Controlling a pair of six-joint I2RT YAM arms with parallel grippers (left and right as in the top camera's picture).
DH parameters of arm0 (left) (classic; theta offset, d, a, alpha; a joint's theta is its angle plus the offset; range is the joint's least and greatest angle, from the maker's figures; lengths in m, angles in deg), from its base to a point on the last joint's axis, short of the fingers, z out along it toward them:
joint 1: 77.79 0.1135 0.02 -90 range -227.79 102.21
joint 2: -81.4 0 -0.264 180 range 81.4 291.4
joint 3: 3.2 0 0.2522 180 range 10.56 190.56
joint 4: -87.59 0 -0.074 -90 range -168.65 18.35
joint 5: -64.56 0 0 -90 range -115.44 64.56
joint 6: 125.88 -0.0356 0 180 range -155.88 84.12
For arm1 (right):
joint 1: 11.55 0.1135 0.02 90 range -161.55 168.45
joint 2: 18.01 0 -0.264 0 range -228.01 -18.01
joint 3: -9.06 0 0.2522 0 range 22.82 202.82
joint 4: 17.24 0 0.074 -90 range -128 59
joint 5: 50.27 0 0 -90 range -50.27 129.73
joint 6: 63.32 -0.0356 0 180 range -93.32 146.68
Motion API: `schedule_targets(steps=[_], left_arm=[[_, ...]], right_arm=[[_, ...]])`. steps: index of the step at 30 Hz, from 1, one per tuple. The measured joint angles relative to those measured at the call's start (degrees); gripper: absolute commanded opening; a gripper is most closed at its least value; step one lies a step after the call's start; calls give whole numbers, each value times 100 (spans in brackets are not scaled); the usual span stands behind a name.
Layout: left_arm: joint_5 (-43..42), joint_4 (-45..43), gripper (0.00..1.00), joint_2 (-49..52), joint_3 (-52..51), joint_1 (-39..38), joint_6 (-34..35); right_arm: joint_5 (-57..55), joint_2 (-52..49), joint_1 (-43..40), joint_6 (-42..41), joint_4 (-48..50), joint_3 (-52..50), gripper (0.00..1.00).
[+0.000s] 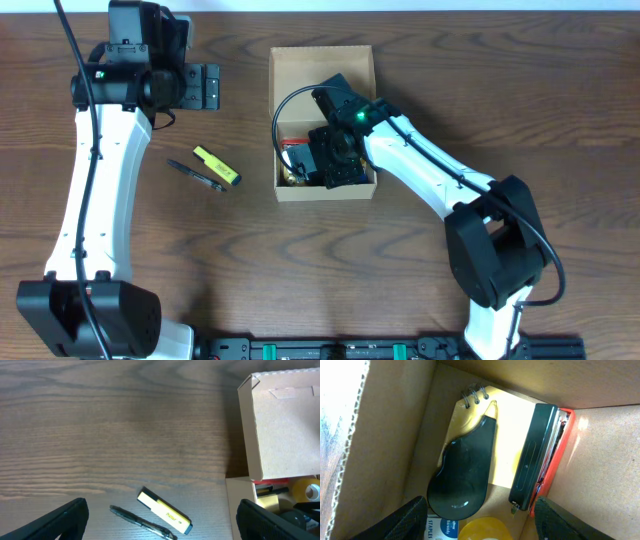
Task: Pack container
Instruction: 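Open the right gripper and raise it back to the upper right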
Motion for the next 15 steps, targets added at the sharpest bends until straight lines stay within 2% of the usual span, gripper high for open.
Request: schedule_targets(steps=[3,5,7,11,15], left_arm=[[0,-7,96,0,0,0,0],[0,-20,95,0,0,0,0],[0,-44,95,0,0,0,0],[0,-48,96,0,0,0,0],[0,-46,96,0,0,0,-2]], right_arm=[[0,0,0,4,9,0,70],[-2,0,0,15,55,0,62],[-2,0,0,26,155,0,60],[-7,0,0,-39,256,96,61],[-22,-2,0,-450,63,695,63]])
